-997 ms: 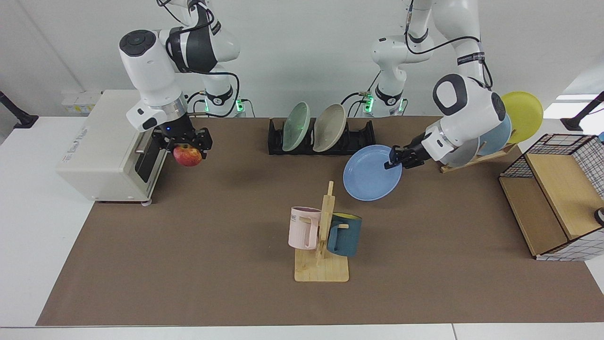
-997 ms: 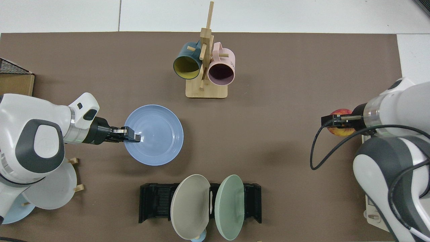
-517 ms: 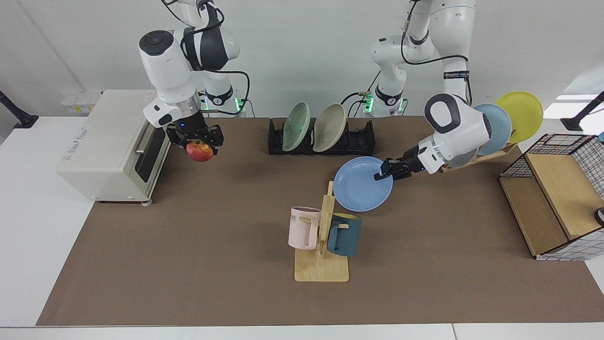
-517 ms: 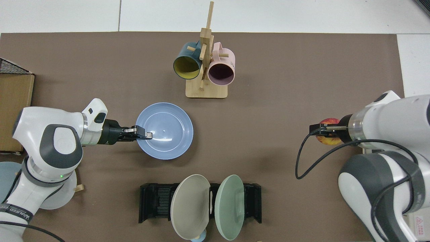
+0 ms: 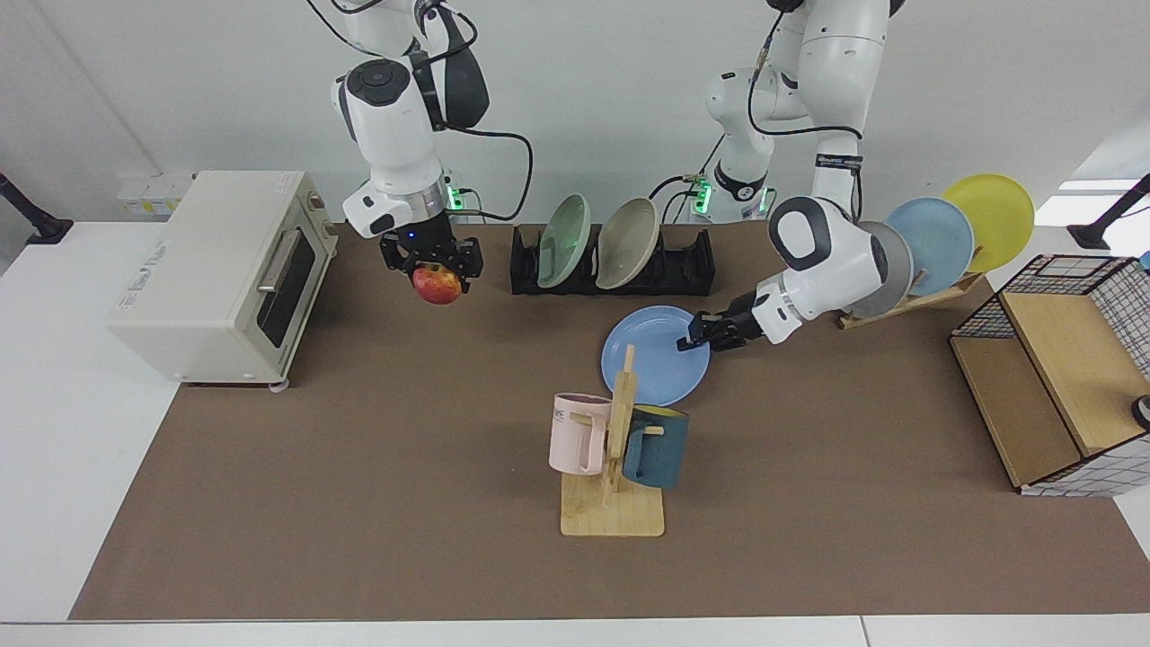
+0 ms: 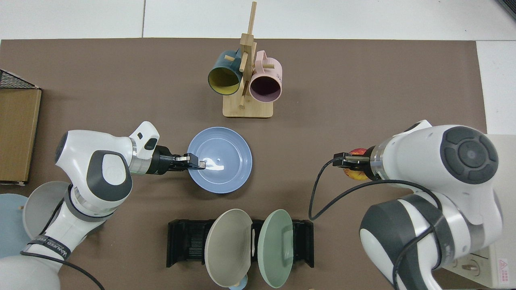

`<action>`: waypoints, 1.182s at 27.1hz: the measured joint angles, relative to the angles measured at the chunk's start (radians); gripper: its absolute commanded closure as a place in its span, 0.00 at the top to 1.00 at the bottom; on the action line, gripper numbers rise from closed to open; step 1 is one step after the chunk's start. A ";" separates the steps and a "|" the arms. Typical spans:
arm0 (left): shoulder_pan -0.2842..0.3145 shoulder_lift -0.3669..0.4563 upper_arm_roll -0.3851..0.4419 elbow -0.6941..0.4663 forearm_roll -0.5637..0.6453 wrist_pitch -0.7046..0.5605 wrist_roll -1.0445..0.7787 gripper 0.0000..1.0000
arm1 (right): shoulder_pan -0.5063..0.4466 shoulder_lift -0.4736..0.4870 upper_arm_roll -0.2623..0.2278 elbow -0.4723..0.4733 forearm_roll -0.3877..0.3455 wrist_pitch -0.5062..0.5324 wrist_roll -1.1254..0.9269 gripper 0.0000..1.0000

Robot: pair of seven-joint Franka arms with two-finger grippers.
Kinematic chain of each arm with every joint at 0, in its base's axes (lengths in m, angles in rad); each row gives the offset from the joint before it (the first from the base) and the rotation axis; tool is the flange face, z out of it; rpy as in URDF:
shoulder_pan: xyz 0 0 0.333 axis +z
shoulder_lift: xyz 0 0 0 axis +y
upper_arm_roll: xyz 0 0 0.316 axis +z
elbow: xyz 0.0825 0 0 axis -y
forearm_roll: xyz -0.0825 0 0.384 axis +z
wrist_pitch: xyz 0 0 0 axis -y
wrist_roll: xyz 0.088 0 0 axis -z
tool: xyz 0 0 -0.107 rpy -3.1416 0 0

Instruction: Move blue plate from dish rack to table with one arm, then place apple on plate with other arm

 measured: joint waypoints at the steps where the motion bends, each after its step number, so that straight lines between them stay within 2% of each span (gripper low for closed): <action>1: -0.007 0.000 -0.006 -0.001 0.000 0.016 -0.003 0.00 | 0.010 0.003 0.000 0.002 0.000 0.001 0.020 0.05; 9: -0.093 0.000 -0.025 -0.009 -0.003 0.125 -0.038 0.05 | 0.092 0.040 0.001 0.029 0.000 0.006 0.137 0.05; 11: -0.103 0.000 -0.034 -0.013 -0.005 0.147 -0.042 0.12 | 0.105 0.049 0.001 0.037 0.000 0.007 0.152 0.05; 12: -0.104 0.000 -0.039 -0.015 -0.006 0.154 -0.044 0.20 | 0.110 0.053 0.001 0.041 0.000 0.007 0.159 0.04; 14: -0.108 -0.001 -0.046 -0.018 -0.007 0.168 -0.045 0.30 | 0.121 0.060 0.001 0.046 0.000 0.007 0.176 0.05; 21: -0.126 0.006 -0.047 -0.048 -0.006 0.218 -0.045 0.44 | 0.157 0.080 0.001 0.054 0.000 0.034 0.227 0.05; 25: -0.127 0.006 -0.048 -0.050 -0.006 0.221 -0.045 0.47 | 0.189 0.093 0.001 0.060 0.000 0.048 0.277 0.04; 32: -0.125 0.003 -0.042 -0.048 0.009 0.225 -0.047 0.44 | 0.240 0.139 0.001 0.102 0.000 0.048 0.358 0.04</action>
